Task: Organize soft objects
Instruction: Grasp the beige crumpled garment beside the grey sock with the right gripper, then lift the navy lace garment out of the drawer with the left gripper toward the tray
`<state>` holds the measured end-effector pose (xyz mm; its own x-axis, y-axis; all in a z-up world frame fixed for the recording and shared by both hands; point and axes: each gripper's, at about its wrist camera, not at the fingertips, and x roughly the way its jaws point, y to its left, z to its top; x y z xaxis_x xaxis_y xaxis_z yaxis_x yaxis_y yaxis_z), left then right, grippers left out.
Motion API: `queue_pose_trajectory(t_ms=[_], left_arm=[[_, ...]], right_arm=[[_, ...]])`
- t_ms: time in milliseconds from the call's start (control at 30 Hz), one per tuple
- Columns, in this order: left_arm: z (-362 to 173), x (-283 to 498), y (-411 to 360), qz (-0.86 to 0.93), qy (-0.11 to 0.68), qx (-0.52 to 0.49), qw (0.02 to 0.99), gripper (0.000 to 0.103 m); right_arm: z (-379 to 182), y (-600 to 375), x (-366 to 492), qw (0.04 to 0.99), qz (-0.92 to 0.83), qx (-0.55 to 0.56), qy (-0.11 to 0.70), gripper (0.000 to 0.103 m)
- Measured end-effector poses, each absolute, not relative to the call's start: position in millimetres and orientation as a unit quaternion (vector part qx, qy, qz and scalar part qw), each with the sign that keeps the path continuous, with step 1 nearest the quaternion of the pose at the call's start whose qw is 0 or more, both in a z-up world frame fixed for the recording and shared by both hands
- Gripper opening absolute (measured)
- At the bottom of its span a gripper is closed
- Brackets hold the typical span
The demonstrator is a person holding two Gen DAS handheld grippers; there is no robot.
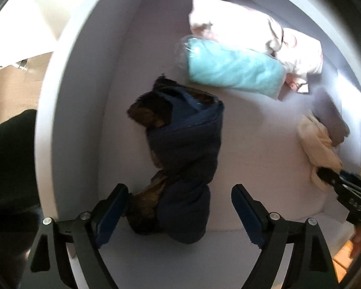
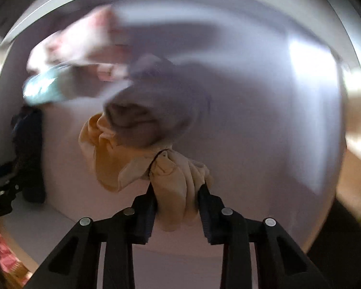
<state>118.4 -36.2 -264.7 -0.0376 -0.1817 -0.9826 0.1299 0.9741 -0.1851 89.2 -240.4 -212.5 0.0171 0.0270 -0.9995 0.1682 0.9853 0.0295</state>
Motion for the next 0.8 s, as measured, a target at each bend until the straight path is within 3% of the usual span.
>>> queue_pose_trajectory(t_ms=[133,233,467,533,567,733,767,800], left_arm=[[-265.5,121.3,-45.6,-0.116,0.712,-0.007,0.693,0.088],[-264.0,124.4,-48.9,-0.118,0.713,0.004,0.691,0.088],[-264.2,130.0,-61.3,-0.119,0.719,0.014,0.685,0.086],[-268.3,133.1,-64.5,-0.117,0.724,0.011,0.680,0.080],[-273.1,132.0,-63.9,-0.115,0.728,0.012,0.676,0.072],[-270.8,132.6,-72.0,-0.106,0.723,0.057,0.681,0.060],[-266.8,132.5,-74.6,-0.110,0.715,0.062,0.688,0.041],[-262.0,134.1,-75.6,-0.116,0.708,0.063,0.694,0.036]], right_arm=[[-214.9,-250.0,73.9,0.692,-0.014,0.128,0.710,0.036],[-209.0,-234.2,77.4,0.715,-0.010,0.074,0.695,0.046],[-217.7,-178.5,87.2,0.722,0.001,-0.059,0.690,0.046],[-216.8,-177.0,86.3,0.722,-0.004,-0.056,0.690,0.039],[-214.8,-179.2,85.8,0.721,-0.006,-0.039,0.692,0.035],[-205.2,-203.9,65.5,0.707,-0.015,0.015,0.707,0.029],[-205.3,-206.2,62.5,0.702,-0.021,0.017,0.712,0.029],[-206.6,-208.6,56.6,0.697,-0.027,0.019,0.717,0.029]])
